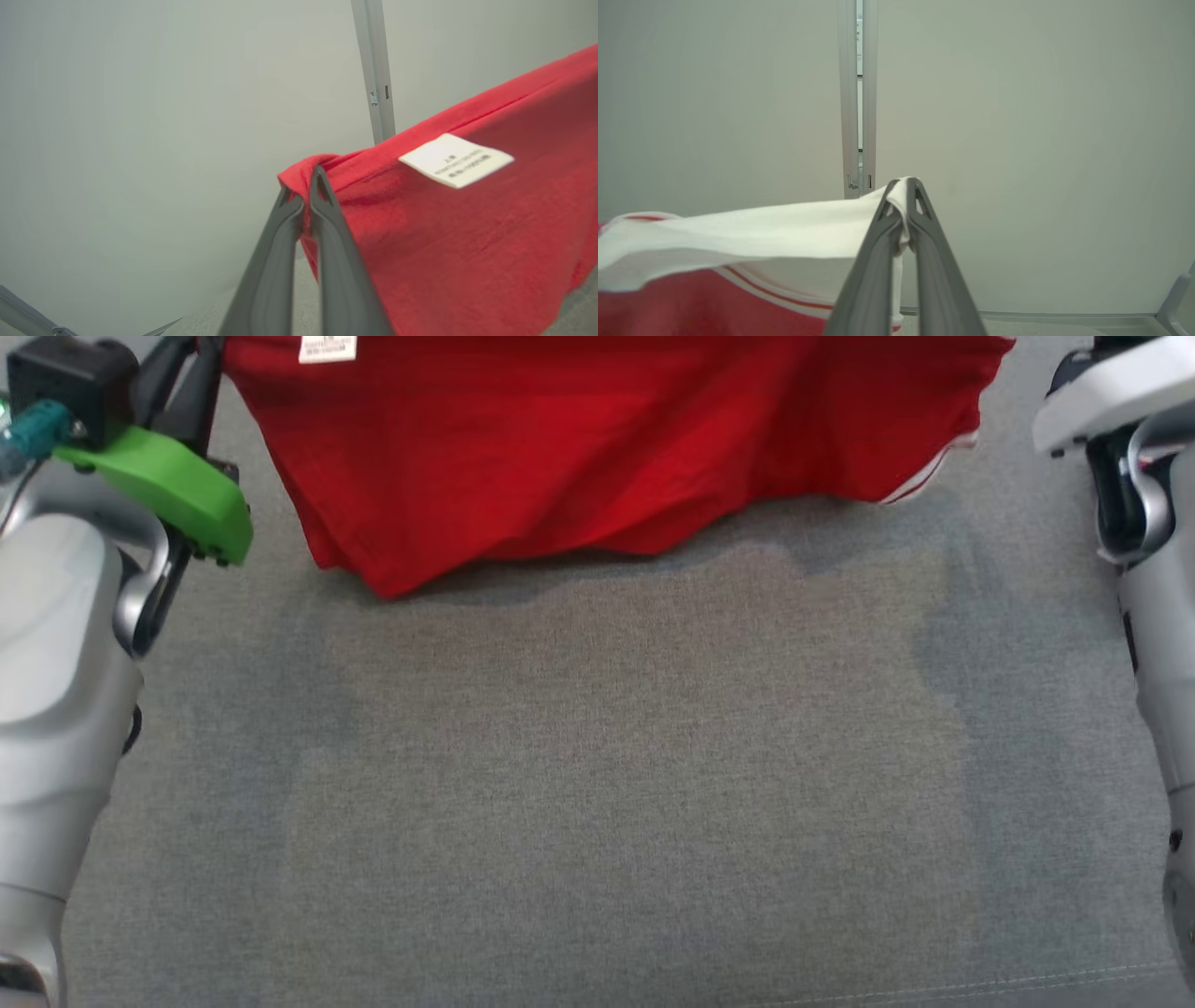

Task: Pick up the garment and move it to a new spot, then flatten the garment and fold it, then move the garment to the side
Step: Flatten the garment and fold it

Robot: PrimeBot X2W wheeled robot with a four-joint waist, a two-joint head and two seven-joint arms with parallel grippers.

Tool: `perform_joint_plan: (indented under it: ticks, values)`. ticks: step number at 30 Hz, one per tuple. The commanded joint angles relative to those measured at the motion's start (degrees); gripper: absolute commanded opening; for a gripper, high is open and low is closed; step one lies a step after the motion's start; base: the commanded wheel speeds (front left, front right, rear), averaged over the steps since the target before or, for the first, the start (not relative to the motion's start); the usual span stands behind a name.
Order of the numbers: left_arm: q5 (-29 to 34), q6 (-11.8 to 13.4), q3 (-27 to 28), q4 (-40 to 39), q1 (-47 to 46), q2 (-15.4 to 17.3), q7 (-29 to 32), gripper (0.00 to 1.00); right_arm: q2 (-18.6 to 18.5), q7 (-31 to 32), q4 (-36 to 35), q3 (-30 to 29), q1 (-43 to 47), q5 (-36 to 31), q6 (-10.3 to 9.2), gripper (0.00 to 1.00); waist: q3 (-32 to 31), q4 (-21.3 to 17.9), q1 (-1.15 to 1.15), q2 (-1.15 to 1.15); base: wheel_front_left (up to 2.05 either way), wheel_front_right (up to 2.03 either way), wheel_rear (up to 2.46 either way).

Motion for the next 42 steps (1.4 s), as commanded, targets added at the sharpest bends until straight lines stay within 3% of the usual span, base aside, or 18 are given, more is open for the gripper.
perform_joint_plan:
  ticks: [1,4,11,14,19,25,32,42]
  values:
    - [0.0,0.1,-0.8,1.5,-4.0,0.0,-0.4,0.0,-0.3,0.0,1.3,-0.1,-4.1,-1.1,-0.11,0.0,7.8,-0.3,-0.01,0.0,0.0,0.0,0.0]
    - [0.8,0.4,-0.4,4.3,-10.0,0.0,-1.4,0.0,-0.1,-0.3,3.4,-0.6,-10.3,-2.6,-0.12,0.0,10.2,-0.4,-0.01,0.0,0.0,0.0,0.0]
    - [4.4,5.7,2.7,7.4,-20.9,0.7,-3.4,0.0,0.6,-1.1,5.6,-5.1,-22.9,-11.1,-0.13,0.0,10.0,-1.3,-0.01,0.0,0.0,0.0,0.0]
    - [7.8,7.0,3.8,3.1,-24.7,1.8,-3.4,0.0,0.8,-1.1,2.4,-9.2,-26.6,-15.1,-0.13,0.0,9.2,-1.5,-0.01,0.0,0.0,0.0,0.0]
    - [10.4,6.8,5.7,-1.9,-24.7,1.8,-3.3,0.0,2.0,-1.0,-1.6,-12.7,-28.2,-19.5,-0.12,0.0,8.6,-1.8,-0.01,0.0,0.0,0.0,0.0]
    - [9.8,4.2,8.6,-0.4,-17.5,1.9,-3.3,0.0,1.4,-1.0,0.3,-13.5,-23.7,-19.1,-0.14,0.0,11.6,-3.1,-0.01,0.0,0.0,0.0,0.0]
    - [8.7,3.3,13.4,0.1,-8.3,0.9,-3.3,0.0,0.4,-1.1,-1.3,-13.1,-14.8,-12.1,-0.2,0.0,16.0,-3.5,-0.01,0.0,0.0,0.0,0.0]
    - [8.6,2.4,22.7,-4.8,15.3,-5.1,-3.3,0.0,-2.2,-1.1,-7.9,-9.7,9.4,3.7,-0.35,0.0,9.6,-2.8,-0.01,0.0,0.0,0.0,0.0]
